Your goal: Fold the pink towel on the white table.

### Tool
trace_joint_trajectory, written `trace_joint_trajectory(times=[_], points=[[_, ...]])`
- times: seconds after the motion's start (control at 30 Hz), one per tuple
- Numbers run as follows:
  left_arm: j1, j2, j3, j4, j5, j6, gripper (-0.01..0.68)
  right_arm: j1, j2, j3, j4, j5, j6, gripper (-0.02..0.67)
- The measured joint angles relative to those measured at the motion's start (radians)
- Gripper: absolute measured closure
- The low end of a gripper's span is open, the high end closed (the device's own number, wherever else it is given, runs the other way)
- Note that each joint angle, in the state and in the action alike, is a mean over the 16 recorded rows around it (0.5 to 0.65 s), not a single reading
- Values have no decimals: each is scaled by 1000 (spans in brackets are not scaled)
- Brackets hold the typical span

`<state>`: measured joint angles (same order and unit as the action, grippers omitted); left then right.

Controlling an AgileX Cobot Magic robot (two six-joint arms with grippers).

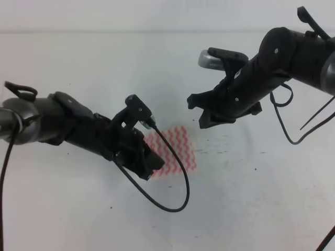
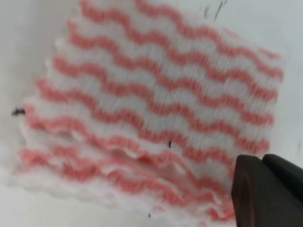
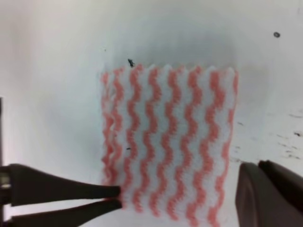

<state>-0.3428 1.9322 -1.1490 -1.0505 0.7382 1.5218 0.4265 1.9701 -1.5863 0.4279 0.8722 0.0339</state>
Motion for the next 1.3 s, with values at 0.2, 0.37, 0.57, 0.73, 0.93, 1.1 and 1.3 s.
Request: trace_joint_trajectory(times=[0.2, 0.37, 0.57, 0.73, 0.93, 1.1, 1.3], points=[[0, 12, -4, 37, 11, -28, 678, 0, 0, 0, 10, -5, -7, 667], [1, -6, -22, 56, 13, -38, 678, 0, 0, 0, 17, -5, -10, 667], [1, -33, -51, 71, -13, -42, 678, 0, 0, 0, 19, -8, -10, 667], [1, -39, -73, 60, -80, -42, 678, 0, 0, 0, 19, -14, -10, 667], [1, -4, -84, 47, -152, -43, 678, 0, 0, 0, 19, -24, -10, 667], [1, 32, -86, 49, -184, -55, 678, 0, 0, 0, 19, -31, -10, 667], [1, 54, -88, 82, -184, -81, 678, 0, 0, 0, 19, -34, -10, 667]])
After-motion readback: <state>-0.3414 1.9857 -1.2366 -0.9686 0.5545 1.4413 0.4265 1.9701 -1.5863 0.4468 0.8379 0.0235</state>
